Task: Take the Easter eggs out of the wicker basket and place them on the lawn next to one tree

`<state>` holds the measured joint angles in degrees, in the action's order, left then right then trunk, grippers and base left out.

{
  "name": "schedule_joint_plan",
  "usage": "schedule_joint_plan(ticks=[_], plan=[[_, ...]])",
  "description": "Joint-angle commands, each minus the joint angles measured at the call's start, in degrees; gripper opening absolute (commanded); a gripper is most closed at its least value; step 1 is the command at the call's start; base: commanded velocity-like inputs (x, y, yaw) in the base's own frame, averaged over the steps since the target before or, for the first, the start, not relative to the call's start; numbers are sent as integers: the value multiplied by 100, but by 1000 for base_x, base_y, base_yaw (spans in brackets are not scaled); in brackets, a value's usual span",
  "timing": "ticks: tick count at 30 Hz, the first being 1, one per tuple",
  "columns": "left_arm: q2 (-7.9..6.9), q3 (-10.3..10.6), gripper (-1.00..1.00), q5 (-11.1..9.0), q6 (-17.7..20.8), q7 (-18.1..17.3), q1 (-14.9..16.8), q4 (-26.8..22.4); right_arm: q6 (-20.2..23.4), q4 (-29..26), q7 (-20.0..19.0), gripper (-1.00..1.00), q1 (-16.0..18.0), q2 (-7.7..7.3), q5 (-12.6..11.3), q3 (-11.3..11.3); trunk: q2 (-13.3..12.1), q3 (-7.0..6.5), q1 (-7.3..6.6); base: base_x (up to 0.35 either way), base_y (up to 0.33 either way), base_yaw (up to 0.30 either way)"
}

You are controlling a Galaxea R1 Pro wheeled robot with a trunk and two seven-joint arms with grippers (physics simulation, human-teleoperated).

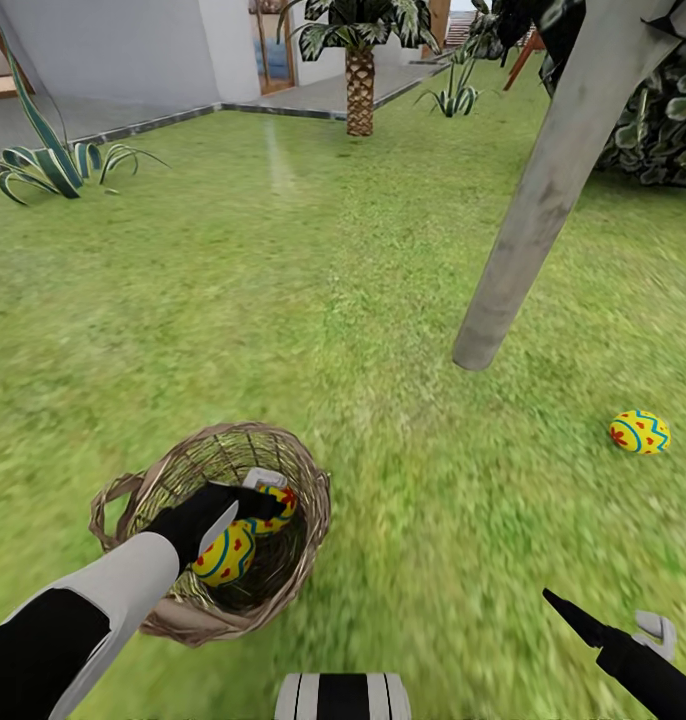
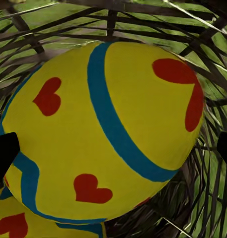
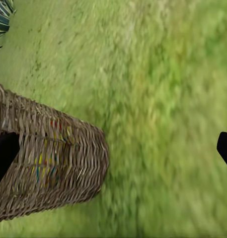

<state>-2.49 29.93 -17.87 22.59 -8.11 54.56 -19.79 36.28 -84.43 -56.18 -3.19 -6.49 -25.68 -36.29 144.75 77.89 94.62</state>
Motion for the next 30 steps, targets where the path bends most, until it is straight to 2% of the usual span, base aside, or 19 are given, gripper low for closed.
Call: schedule_joint_plan(ticks=[1, 11, 15, 22, 25, 30], plan=[[-6, 30, 100, -41, 25, 3, 2, -23, 41, -3, 2, 100, 0, -1, -34, -1, 1, 3, -1, 0, 0, 0], [-6, 30, 100, -41, 2, 23, 2, -66, 51, -3, 2, 100, -2, -5, -34, 0, 1, 3, -1, 0, 0, 0], [-6, 29, 100, -41, 0, 21, 2, -68, 53, -3, 2, 100, 0, -9, -34, -1, 7, 92, 10, 0, 0, 0], [10, 22, 100, -43, 22, 24, 2, -61, 54, -3, 2, 100, 0, -9, -34, 1, 7, 92, 10, 0, 0, 0], [13, 21, 100, -41, 25, 39, 2, -57, 54, -3, 2, 100, 2, -10, -34, 0, 11, 158, 17, 0, 0, 0], [13, 21, 100, -41, 54, 45, 2, -52, 54, -3, 2, 100, 0, -6, -34, 0, 11, 158, 17, 0, 0, 0]])
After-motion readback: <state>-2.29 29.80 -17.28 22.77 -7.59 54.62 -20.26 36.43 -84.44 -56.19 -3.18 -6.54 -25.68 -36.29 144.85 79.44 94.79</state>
